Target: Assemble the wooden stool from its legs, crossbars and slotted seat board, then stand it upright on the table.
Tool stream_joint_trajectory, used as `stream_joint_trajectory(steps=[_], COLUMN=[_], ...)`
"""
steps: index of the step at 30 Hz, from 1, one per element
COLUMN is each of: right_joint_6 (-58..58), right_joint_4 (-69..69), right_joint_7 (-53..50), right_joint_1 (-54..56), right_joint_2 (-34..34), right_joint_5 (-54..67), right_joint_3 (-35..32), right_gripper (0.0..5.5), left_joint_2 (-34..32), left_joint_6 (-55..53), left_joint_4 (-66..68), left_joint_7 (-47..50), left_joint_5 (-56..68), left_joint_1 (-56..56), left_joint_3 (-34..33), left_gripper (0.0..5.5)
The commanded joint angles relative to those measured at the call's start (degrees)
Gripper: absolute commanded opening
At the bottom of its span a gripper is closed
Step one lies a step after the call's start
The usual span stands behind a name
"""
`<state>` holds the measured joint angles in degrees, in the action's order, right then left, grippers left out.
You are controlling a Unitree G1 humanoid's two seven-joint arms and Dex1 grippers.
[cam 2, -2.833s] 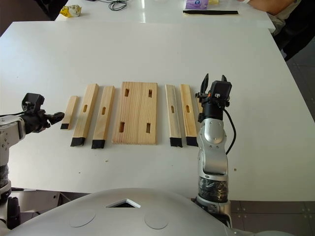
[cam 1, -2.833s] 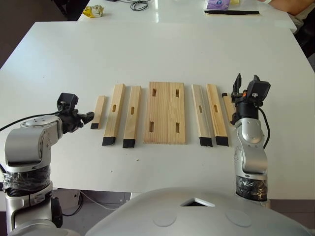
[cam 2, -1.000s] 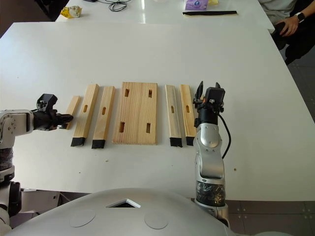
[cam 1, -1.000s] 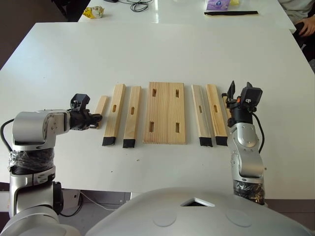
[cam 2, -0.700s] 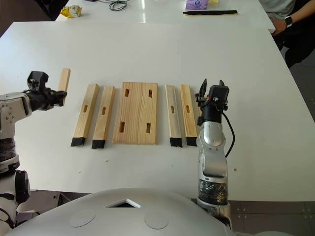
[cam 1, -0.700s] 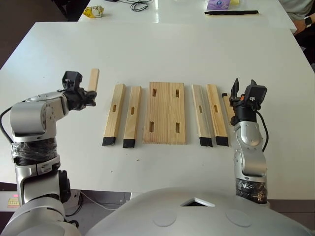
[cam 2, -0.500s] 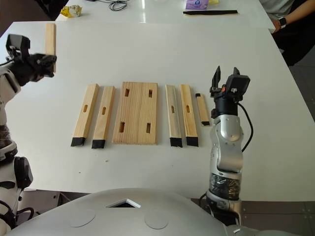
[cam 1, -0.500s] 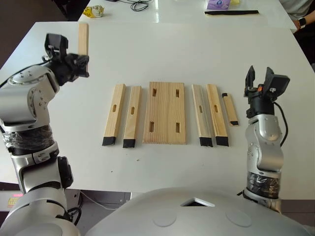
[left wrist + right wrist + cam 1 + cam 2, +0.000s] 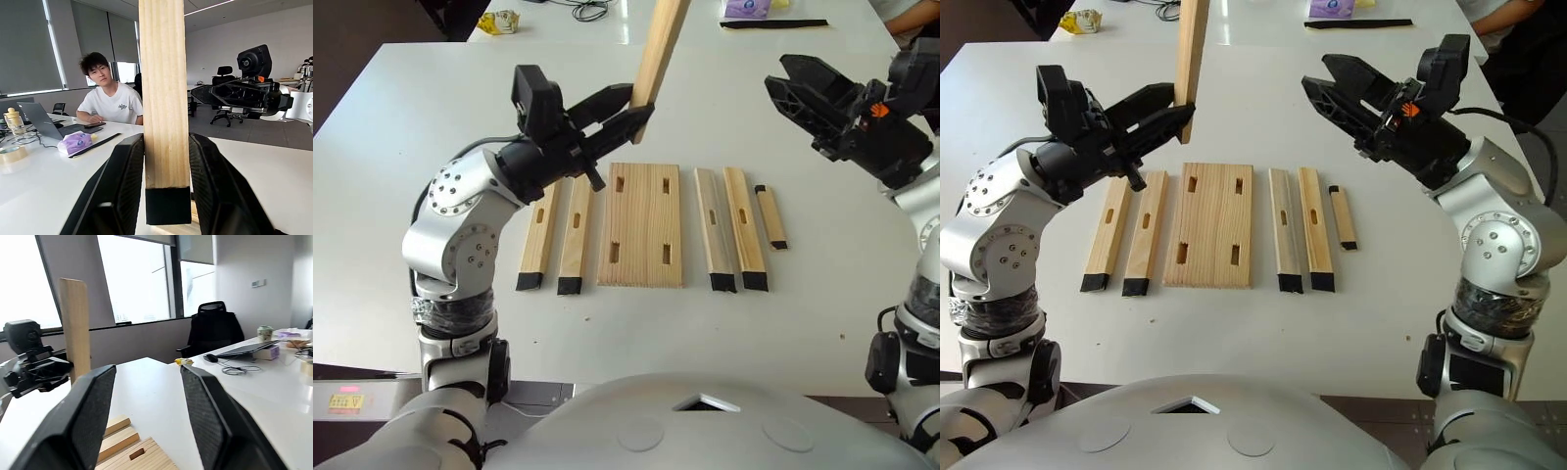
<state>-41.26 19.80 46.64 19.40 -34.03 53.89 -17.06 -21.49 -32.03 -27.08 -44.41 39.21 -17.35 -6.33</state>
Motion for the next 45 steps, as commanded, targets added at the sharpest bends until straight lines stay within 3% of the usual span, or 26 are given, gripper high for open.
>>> stream_joint_trajectory(steps=[1,9,17,36,45], right_joint_6=[-2.16,-2.06,-6.51,-7.41,-8.32], right_joint_4=[-1.54,-4.98,-3.35,-1.99,-1.2], right_joint_7=[8.63,14.27,19.9,21.69,22.3], right_joint_1=[3.76,9.83,11.6,12.01,12.16], right_joint_2=[-5.42,-5.68,-8.25,-7.71,-8.28], right_joint_5=[1.78,-0.5,1.5,1.46,2.06], right_joint_3=[2.69,9.52,12.78,14.89,15.01], right_gripper=[3.14,3.3,3.3,3.3,2.18], left_joint_2=[1.85,1.78,-0.65,-1.84,-3.07], left_joint_6=[-0.33,2.39,8.51,5.69,5.28], left_joint_4=[2.35,1.28,1.71,-1.31,-1.34], left_joint_7=[-2.29,-6.96,-9.45,-9.14,-9.95], left_joint_5=[5.78,5.81,-2.46,0.88,1.43], left_joint_1=[-1.44,1.56,3.77,3.72,3.86], left_joint_3=[0.51,6.07,12.16,13.52,13.62], left_gripper=[1.32,1.32,1.32,1.32,1.32])
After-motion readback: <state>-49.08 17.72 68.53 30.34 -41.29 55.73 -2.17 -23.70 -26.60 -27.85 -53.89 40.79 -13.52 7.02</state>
